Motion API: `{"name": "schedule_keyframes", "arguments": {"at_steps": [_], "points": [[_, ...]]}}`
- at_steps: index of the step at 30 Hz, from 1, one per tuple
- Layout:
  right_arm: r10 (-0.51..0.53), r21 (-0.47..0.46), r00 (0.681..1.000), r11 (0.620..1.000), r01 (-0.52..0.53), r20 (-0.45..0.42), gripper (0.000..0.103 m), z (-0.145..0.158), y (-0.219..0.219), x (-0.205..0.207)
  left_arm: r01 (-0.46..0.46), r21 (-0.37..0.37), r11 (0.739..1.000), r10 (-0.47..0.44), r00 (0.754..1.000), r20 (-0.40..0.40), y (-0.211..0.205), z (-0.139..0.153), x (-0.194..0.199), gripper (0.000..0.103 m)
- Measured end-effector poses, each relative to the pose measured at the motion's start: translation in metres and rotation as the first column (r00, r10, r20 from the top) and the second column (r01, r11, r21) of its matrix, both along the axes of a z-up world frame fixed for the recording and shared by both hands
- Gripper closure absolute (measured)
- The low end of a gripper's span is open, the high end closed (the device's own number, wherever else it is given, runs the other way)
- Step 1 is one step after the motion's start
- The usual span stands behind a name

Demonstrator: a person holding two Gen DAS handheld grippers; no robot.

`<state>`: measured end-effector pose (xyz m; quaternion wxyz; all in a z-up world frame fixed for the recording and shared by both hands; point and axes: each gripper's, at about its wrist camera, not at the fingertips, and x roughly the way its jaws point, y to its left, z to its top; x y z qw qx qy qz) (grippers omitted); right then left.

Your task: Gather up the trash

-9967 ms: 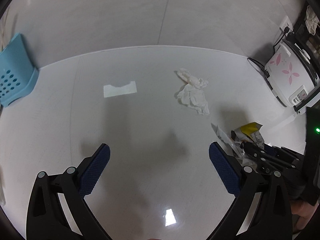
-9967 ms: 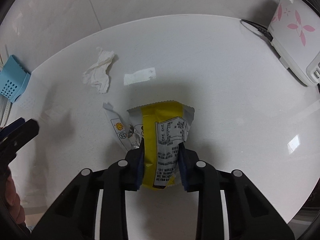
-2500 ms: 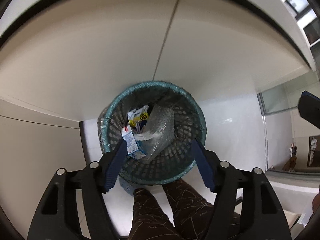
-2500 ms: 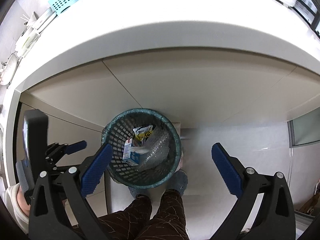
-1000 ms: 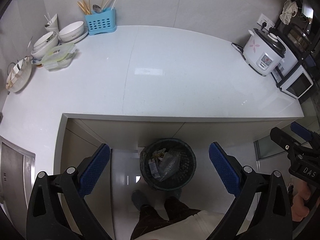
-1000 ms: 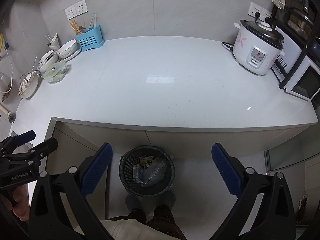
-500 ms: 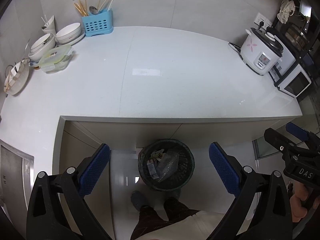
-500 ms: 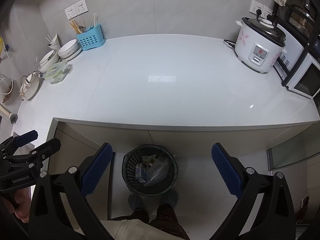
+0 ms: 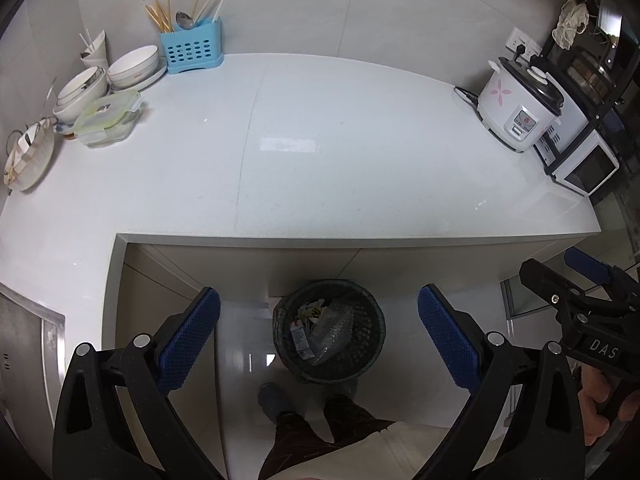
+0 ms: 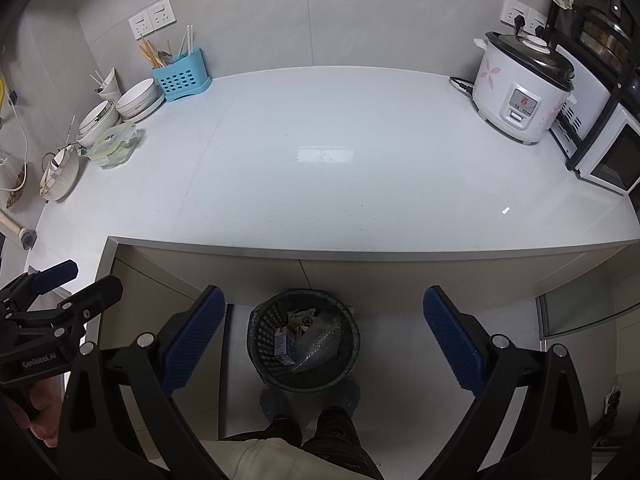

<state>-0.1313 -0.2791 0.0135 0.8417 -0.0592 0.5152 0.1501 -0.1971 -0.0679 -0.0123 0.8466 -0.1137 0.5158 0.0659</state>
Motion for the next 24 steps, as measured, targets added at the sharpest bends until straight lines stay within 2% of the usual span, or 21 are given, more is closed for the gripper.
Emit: {"name": "schedule_keyframes", "arguments": {"at_steps": [24], "points": [[-0.002, 0.009, 1.0, 1.0, 0.002, -0.008, 0.008, -0.0019, 0.0072, -0.0027, 0.012, 0.005, 1.0, -0.012, 1.0, 0.013, -0.0036, 0.008, 0.0008, 0.006]]}}
